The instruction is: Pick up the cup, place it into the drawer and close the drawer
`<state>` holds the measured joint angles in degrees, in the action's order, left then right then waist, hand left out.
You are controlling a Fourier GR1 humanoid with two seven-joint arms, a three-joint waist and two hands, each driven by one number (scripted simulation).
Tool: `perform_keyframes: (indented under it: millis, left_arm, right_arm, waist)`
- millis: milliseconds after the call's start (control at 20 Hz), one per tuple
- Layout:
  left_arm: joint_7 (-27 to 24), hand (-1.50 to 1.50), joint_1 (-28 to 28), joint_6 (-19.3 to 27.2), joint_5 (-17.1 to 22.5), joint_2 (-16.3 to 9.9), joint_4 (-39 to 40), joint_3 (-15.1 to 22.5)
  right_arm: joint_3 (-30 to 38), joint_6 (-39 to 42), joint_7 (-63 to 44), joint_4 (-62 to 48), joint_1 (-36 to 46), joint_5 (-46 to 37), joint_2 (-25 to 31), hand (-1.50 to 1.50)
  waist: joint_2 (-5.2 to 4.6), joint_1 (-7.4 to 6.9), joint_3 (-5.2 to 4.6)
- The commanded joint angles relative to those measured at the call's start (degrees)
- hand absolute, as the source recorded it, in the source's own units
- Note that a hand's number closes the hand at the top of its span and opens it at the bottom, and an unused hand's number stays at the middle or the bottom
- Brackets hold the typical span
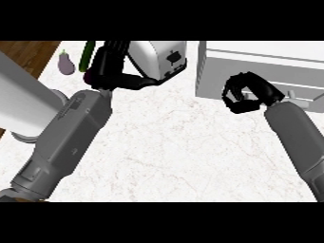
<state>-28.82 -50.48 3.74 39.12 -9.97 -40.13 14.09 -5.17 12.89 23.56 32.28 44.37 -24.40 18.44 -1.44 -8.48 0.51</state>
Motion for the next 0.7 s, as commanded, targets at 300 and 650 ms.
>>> perform_keyframes:
  millis: [300, 650]
  left_arm:
    - [0.8, -1.50, 1.9, -2.7, 0.0, -2.0, -2.7, 0.5]
    - [1.2, -1.50, 2.4, -4.5, 1.0, -1.9, -4.2, 0.3]
  right_arm:
    - [7.1, 0.8, -3.8, -2.5, 10.2, 3.7, 8.0, 1.50]
    - [8.2, 3.9, -3.7, -0.3, 9.1, 6.2, 9.2, 1.50]
  waist:
    - [-1.15, -2.97, -0.28]
    - [-1.25, -3.96, -0.30]
